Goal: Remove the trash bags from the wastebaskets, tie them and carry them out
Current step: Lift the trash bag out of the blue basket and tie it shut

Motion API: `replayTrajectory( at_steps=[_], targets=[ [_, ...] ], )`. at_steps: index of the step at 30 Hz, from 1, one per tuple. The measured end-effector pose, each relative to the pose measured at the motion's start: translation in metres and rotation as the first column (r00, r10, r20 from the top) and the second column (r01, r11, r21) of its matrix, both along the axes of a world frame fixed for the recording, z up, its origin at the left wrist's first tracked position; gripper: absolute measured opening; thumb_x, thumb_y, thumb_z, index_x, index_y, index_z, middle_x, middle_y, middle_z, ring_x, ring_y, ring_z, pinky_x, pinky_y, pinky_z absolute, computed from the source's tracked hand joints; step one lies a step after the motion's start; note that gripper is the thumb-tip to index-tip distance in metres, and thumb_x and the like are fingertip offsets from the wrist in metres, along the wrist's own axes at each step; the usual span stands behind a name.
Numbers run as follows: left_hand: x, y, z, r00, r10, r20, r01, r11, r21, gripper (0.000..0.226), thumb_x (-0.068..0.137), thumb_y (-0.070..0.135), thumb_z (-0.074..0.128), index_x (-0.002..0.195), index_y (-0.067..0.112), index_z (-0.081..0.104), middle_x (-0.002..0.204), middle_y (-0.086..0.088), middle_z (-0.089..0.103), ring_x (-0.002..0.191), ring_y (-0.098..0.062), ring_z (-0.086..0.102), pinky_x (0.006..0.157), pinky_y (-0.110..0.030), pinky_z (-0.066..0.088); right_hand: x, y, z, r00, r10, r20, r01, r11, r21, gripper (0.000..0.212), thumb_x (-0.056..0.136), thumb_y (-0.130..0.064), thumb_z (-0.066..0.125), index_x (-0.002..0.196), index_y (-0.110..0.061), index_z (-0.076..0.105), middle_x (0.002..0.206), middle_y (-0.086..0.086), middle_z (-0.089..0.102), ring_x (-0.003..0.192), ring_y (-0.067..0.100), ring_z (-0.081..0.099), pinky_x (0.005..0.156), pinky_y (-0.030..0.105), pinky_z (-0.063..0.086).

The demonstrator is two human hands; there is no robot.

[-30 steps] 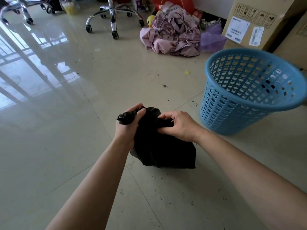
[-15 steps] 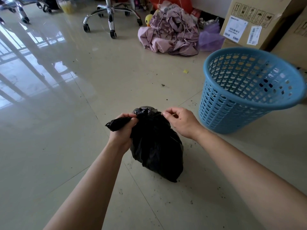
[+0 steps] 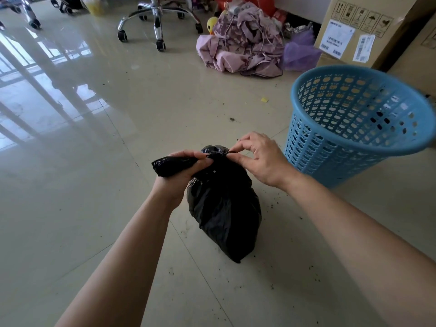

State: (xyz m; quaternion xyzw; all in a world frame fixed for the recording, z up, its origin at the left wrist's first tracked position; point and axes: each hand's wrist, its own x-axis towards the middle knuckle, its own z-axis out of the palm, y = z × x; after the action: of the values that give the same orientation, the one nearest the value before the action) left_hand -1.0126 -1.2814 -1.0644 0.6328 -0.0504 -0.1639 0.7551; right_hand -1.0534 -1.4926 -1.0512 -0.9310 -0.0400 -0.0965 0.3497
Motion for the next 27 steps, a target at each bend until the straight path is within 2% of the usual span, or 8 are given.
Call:
replayTrajectory(
  at_steps=[4, 8, 11, 13, 17, 20, 23, 27],
  targets=[
    [0.002, 0.01, -0.011, 0.989, 0.111, -0.096, -0.106, 0.993, 0.057, 0.018, 0.078, -0.007, 0.075, 0.076, 0.01, 0.068, 0.077, -0.002, 0.072, 0.081, -0.017, 0.071, 0.087, -0.031, 0.057, -0.006, -0.018, -0.01, 0.992, 0.085, 0.091, -0.027, 0.863, -0.504, 0.02, 0.093, -0.042, 0.065, 0.099, -0.024, 0.072, 0.098, -0.009, 0.067, 0.096, 0.017, 0.057, 0.079, 0.033, 0.033],
    [-0.008, 0.024, -0.041, 0.957, 0.172, -0.233, -0.132, 0.975, 0.177, 0.016, 0.078, -0.003, 0.077, 0.08, 0.009, 0.066, 0.079, -0.002, 0.069, 0.09, -0.024, 0.069, 0.091, -0.037, 0.056, -0.024, -0.036, -0.037, 0.995, -0.028, -0.093, -0.03, 0.82, -0.571, 0.014, 0.097, -0.034, 0.059, 0.102, -0.022, 0.065, 0.1, -0.005, 0.066, 0.098, 0.021, 0.06, 0.081, 0.037, 0.044],
    [-0.018, 0.02, -0.054, 0.94, 0.195, -0.282, -0.144, 0.971, 0.193, 0.013, 0.082, 0.006, 0.077, 0.091, 0.011, 0.069, 0.091, -0.004, 0.072, 0.096, -0.023, 0.068, 0.091, -0.038, 0.054, -0.037, -0.029, -0.063, 0.969, -0.157, -0.193, 0.067, 0.912, -0.404, 0.016, 0.098, -0.034, 0.056, 0.109, -0.024, 0.063, 0.109, -0.003, 0.063, 0.1, 0.021, 0.06, 0.077, 0.034, 0.046],
    [-0.021, 0.017, -0.063, 0.923, 0.267, -0.276, -0.201, 0.948, 0.245, 0.034, 0.086, 0.022, 0.077, 0.116, 0.016, 0.065, 0.108, -0.004, 0.071, 0.099, -0.016, 0.067, 0.091, -0.035, 0.052, -0.042, -0.019, -0.078, 0.915, -0.255, -0.312, 0.216, 0.964, -0.155, 0.026, 0.098, -0.036, 0.056, 0.122, -0.028, 0.059, 0.123, 0.0, 0.058, 0.112, 0.022, 0.058, 0.088, 0.035, 0.047],
    [-0.03, 0.008, -0.087, 0.912, 0.342, -0.226, -0.22, 0.874, 0.433, 0.081, 0.077, 0.075, 0.061, 0.145, 0.035, 0.041, 0.145, 0.004, 0.047, 0.138, -0.016, 0.042, 0.116, -0.04, 0.032, -0.048, 0.01, -0.105, 0.779, -0.3, -0.551, 0.505, 0.821, 0.267, 0.067, 0.1, -0.048, 0.049, 0.157, -0.024, 0.023, 0.16, 0.009, 0.027, 0.148, 0.025, 0.027, 0.118, 0.036, 0.022],
    [-0.046, -0.005, -0.103, 0.924, 0.303, -0.233, -0.204, 0.906, 0.37, 0.068, 0.095, 0.062, 0.047, 0.154, 0.031, 0.031, 0.15, 0.01, 0.04, 0.144, -0.01, 0.032, 0.12, -0.033, 0.023, -0.051, 0.033, -0.122, 0.773, -0.289, -0.565, 0.56, 0.729, 0.393, 0.078, 0.095, -0.065, 0.043, 0.158, -0.028, 0.017, 0.163, 0.004, 0.025, 0.15, 0.024, 0.024, 0.123, 0.04, 0.019],
    [-0.054, -0.016, -0.113, 0.929, 0.342, -0.139, -0.265, 0.88, 0.395, 0.051, 0.102, 0.05, 0.043, 0.143, 0.022, 0.049, 0.141, 0.008, 0.054, 0.135, -0.011, 0.045, 0.116, -0.032, 0.032, -0.05, 0.05, -0.127, 0.842, -0.268, -0.469, 0.508, 0.688, 0.518, 0.082, 0.087, -0.071, 0.043, 0.154, -0.027, 0.031, 0.155, -0.001, 0.041, 0.143, 0.015, 0.037, 0.121, 0.037, 0.027],
    [-0.069, -0.018, -0.115, 0.914, 0.405, -0.009, -0.349, 0.799, 0.491, 0.031, 0.105, 0.036, 0.042, 0.12, 0.019, 0.063, 0.106, 0.018, 0.061, 0.11, -0.004, 0.055, 0.089, -0.005, 0.036, -0.06, 0.055, -0.135, 0.848, -0.322, -0.422, 0.518, 0.673, 0.528, 0.057, 0.095, -0.05, 0.052, 0.143, -0.02, 0.047, 0.138, -0.002, 0.058, 0.127, 0.012, 0.054, 0.111, 0.037, 0.041]
  ],
)
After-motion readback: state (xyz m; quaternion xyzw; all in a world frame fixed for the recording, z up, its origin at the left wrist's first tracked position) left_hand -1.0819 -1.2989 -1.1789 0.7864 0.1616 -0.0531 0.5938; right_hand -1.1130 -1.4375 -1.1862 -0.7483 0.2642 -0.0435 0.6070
